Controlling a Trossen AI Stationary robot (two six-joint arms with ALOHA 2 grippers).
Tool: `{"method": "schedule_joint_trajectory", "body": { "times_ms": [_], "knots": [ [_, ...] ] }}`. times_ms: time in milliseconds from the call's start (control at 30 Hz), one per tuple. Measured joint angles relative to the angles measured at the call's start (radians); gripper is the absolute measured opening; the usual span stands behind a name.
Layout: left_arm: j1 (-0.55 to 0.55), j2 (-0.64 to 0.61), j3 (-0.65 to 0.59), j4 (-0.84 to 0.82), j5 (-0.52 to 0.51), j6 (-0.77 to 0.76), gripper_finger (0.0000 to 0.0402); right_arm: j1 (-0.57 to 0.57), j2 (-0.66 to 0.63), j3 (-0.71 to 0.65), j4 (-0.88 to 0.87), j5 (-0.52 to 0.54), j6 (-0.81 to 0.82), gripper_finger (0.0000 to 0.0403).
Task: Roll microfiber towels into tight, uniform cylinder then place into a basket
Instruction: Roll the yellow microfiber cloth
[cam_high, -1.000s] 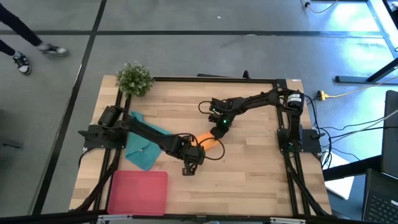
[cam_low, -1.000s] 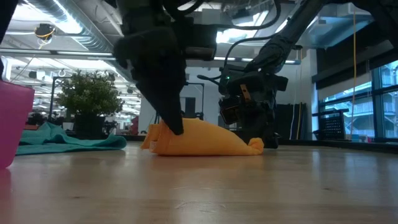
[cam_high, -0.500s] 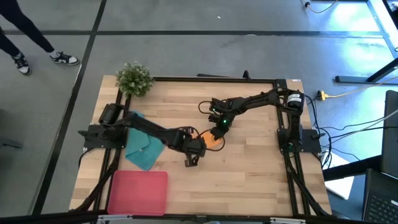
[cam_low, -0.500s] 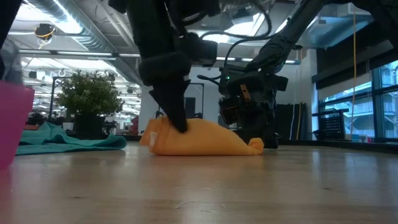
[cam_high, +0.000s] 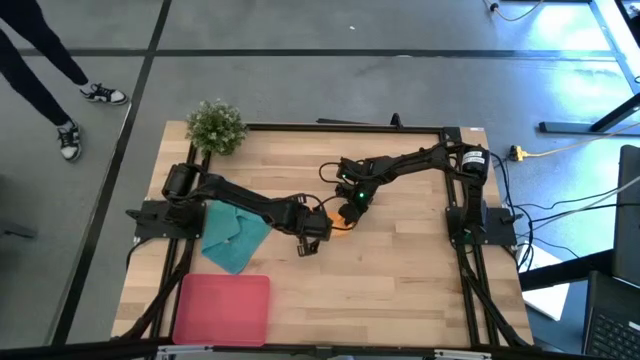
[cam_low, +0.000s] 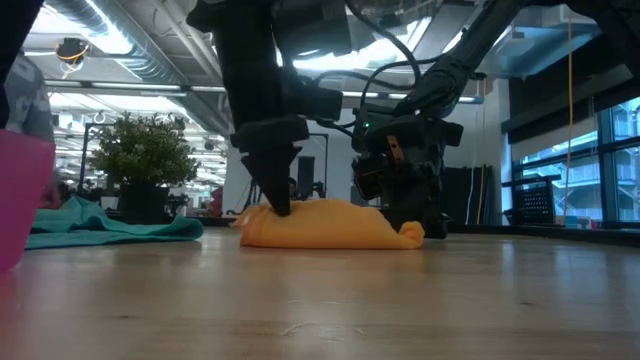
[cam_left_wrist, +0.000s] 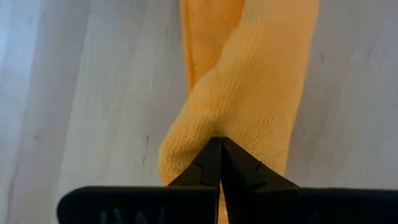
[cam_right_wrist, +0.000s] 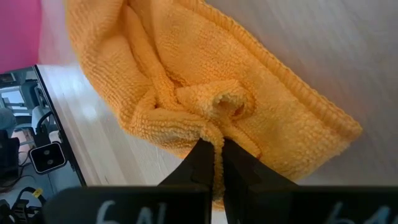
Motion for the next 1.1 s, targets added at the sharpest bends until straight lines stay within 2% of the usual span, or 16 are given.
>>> {"method": "schedule_joint_trajectory", "body": {
  "times_ms": [333, 600, 667, 933, 1100],
  "knots": [
    [0.032, 0.006, -0.086, 0.053, 0.038, -0.047, 0.0000, 0.000, 0.000, 0.000, 0.000, -0.003, -0.009, 0.0015],
    [0.031, 0.001, -0.148, 0.134, 0.046, -0.056, 0.0000, -0.001, -0.010, 0.000, 0.025, -0.070, -0.086, 0.0020],
    [0.031, 0.001, -0.149, 0.135, 0.053, -0.063, 0.0000, 0.000, -0.026, 0.001, 0.019, -0.041, -0.093, 0.0025],
    [0.029, 0.004, -0.151, 0.135, 0.062, -0.073, 0.0000, 0.000, -0.142, 0.004, 0.001, 0.224, -0.168, 0.0034],
    [0.029, 0.004, -0.151, 0.137, 0.068, -0.072, 0.0000, 0.000, -0.205, 0.005, -0.022, 0.289, -0.185, 0.0034]
  ]
}}
